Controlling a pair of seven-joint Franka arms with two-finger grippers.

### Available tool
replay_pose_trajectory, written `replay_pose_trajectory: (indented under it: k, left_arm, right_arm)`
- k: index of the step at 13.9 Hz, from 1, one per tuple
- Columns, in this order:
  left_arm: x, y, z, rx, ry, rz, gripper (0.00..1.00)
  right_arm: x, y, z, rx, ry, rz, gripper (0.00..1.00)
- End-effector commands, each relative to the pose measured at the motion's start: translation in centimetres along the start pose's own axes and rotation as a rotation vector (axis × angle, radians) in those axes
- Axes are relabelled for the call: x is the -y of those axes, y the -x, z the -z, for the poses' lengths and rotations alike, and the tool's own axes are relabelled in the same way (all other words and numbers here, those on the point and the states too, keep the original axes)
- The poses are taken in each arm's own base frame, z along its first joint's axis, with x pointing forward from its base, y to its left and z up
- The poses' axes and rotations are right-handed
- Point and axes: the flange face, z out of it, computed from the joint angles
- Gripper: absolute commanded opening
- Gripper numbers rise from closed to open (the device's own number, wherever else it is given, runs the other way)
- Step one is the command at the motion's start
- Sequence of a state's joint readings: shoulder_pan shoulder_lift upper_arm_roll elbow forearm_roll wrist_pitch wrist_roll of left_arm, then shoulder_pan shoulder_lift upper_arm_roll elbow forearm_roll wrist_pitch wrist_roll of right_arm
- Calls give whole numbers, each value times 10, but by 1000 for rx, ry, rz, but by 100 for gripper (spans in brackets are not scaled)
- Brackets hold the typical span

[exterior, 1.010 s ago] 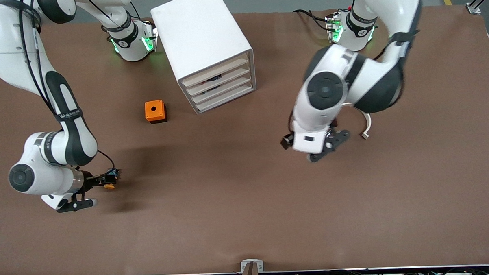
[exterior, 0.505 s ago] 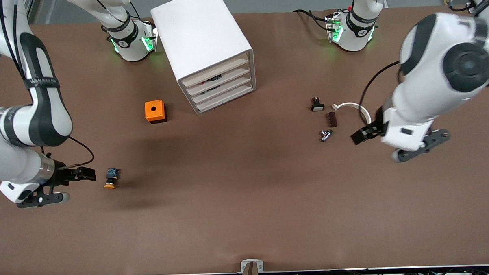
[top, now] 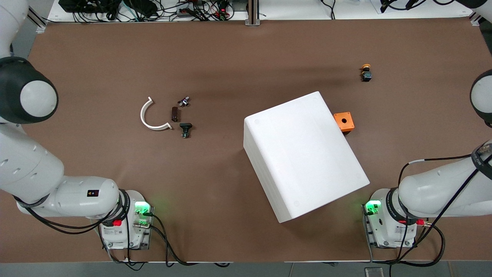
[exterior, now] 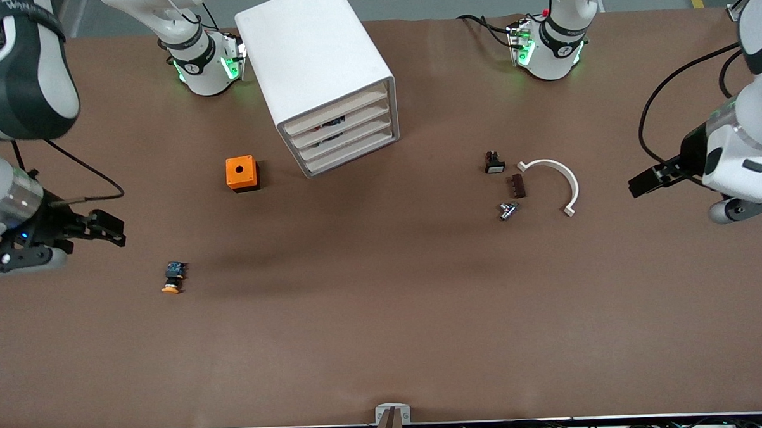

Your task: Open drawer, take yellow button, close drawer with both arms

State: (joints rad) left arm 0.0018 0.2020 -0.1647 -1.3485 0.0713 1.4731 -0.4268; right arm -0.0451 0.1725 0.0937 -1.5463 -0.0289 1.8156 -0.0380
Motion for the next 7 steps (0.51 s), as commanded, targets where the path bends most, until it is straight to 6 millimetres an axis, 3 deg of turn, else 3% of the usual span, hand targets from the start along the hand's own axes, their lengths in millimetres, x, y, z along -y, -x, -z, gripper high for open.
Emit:
replay_pose_trajectory:
  k: [1, 4, 7]
  left_arm:
    - [28, 47, 11, -23, -7, -71, 100]
    - [49, 78, 12, -8, 42, -74, 100]
    - [49, 104, 21, -31, 50, -90, 100]
  right_arm:
    - [2, 19, 34, -33, 11, -53, 100]
    - [3, 33, 62, -73, 15, -75, 100]
    - [5, 51, 72, -88, 22, -98, 100]
